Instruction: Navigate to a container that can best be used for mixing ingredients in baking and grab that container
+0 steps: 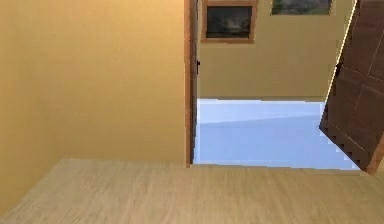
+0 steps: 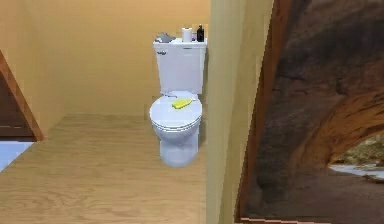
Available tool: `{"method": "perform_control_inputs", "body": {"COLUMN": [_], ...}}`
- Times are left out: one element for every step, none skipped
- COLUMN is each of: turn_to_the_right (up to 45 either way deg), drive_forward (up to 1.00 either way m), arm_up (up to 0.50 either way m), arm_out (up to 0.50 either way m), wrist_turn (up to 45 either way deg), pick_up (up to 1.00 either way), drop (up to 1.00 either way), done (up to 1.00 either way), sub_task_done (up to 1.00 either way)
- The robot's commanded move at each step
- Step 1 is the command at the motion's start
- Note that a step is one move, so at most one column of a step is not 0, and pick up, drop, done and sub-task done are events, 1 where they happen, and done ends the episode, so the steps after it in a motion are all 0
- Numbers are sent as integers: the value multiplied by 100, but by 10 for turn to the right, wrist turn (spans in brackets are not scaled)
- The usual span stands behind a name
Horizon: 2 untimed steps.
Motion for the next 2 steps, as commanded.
{"method": "perform_control_inputs", "body": {"turn_to_the_right": [120, 0], "drive_forward": [0, 100], "arm_up": [0, 0], "arm_out": [0, 0], "wrist_turn": [0, 0], "pick_up": [0, 0], "drop": [0, 0], "done": [0, 0], "sub_task_done": [0, 0]}}
